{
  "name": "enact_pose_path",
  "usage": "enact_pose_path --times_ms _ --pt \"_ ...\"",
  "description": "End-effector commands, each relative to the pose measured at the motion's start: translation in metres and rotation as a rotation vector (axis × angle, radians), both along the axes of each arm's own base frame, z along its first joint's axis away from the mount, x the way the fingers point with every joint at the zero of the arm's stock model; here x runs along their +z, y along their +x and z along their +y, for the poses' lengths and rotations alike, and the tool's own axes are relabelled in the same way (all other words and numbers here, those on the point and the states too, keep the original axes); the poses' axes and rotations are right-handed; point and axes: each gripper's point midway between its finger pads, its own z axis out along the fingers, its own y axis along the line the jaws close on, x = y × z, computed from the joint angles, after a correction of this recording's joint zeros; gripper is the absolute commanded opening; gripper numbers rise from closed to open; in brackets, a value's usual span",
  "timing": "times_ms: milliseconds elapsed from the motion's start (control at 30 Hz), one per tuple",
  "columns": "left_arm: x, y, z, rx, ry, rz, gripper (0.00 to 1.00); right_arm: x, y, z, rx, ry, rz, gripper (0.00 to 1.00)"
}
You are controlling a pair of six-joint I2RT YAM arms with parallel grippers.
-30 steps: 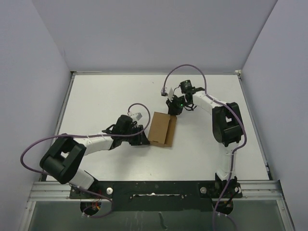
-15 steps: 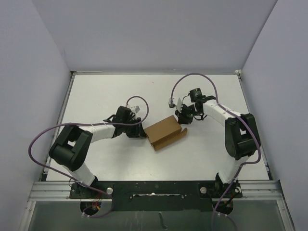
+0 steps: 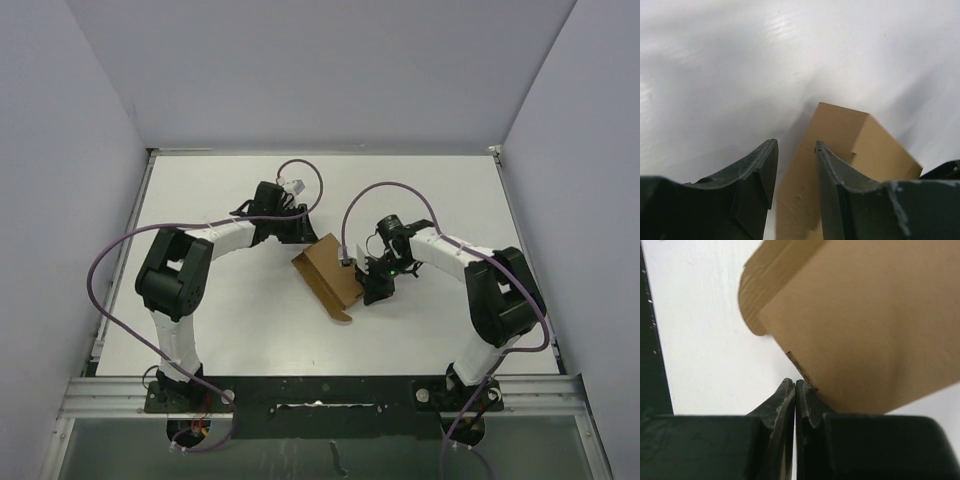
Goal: Fold the paper box
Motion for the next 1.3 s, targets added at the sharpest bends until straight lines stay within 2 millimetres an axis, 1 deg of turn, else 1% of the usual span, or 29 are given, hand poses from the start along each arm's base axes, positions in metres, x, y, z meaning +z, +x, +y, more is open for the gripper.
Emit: enact_pose_path --times_ms 0,100,133,200,267,333,367,433,467,500,533,567,633,667,767,800,867,933,1000,1067,1167,1200,1267 --pt "0.006 0.005 -0.029 -0.131 -0.061 0.012 0.35 0.024 -0.005 0.030 0.082 0.121 -0.059 0.00" --pt "-0.001 0.014 -0.027 -0.129 -0.031 0.026 0.35 0.028 -0.007 0.033 0.096 0.122 -0.066 0.00" --pt "-0.001 0.020 -0.022 -0.114 -0.015 0.019 0.35 0.029 -0.007 0.032 0.101 0.122 -0.070 0.00" --pt "0.001 0.034 -0.007 -0.062 0.021 -0.008 0.36 0.031 -0.009 0.029 0.113 0.121 -0.076 0.00" --pt "0.013 0.047 0.009 -0.010 0.038 -0.044 0.37 0.035 -0.014 0.025 0.131 0.132 -0.071 0.00" --pt "0.032 0.055 0.025 0.029 0.046 -0.100 0.37 0.042 -0.018 0.023 0.145 0.157 -0.072 0.01" --pt "0.042 0.056 0.029 0.036 0.051 -0.134 0.38 0.047 -0.020 0.023 0.152 0.174 -0.077 0.02" --pt "0.067 0.053 0.035 0.044 0.043 -0.219 0.38 0.057 -0.020 0.023 0.157 0.208 -0.100 0.03" --pt "0.076 0.048 0.036 0.042 0.031 -0.257 0.38 0.063 -0.019 0.023 0.156 0.225 -0.115 0.03" --pt "0.098 0.030 0.036 0.030 -0.019 -0.356 0.42 0.077 -0.015 0.025 0.151 0.269 -0.156 0.05" --pt "0.099 0.026 0.035 0.024 -0.029 -0.370 0.44 0.079 -0.013 0.025 0.149 0.276 -0.168 0.06" --pt "0.105 0.015 0.033 0.016 -0.054 -0.414 0.46 0.084 -0.011 0.026 0.146 0.296 -0.189 0.08" --pt "0.116 -0.007 0.030 0.002 -0.097 -0.506 0.50 0.096 -0.005 0.030 0.148 0.337 -0.248 0.17" --pt "0.107 -0.025 0.031 -0.013 -0.104 -0.519 0.50 0.101 -0.003 0.033 0.151 0.358 -0.277 0.22" --pt "0.111 -0.059 0.028 -0.033 -0.169 -0.584 0.51 0.115 0.001 0.042 0.204 0.441 -0.379 0.45" --pt "0.110 -0.070 0.027 -0.035 -0.192 -0.582 0.52 0.118 0.001 0.044 0.235 0.469 -0.415 0.51" --pt "0.109 -0.085 0.026 -0.015 -0.238 -0.555 0.54 0.118 -0.002 0.049 0.317 0.511 -0.460 0.59" --pt "0.101 -0.098 0.023 0.020 -0.277 -0.483 0.59 0.109 -0.011 0.054 0.400 0.518 -0.481 0.64" --pt "0.087 -0.102 0.025 0.095 -0.289 -0.396 0.69 0.098 -0.025 0.056 0.478 0.508 -0.489 0.68" --pt "0.074 -0.101 0.031 0.198 -0.309 -0.309 0.78 0.090 -0.038 0.053 0.547 0.517 -0.500 0.72" --pt "0.070 -0.096 0.030 0.289 -0.390 -0.253 0.91 0.079 -0.051 0.048 0.602 0.527 -0.495 0.74" --pt "0.070 -0.094 0.029 0.314 -0.417 -0.238 0.94 0.077 -0.053 0.047 0.611 0.524 -0.493 0.74" --pt "0.062 -0.087 0.028 0.368 -0.427 -0.188 0.96 0.075 -0.055 0.047 0.621 0.518 -0.492 0.71"
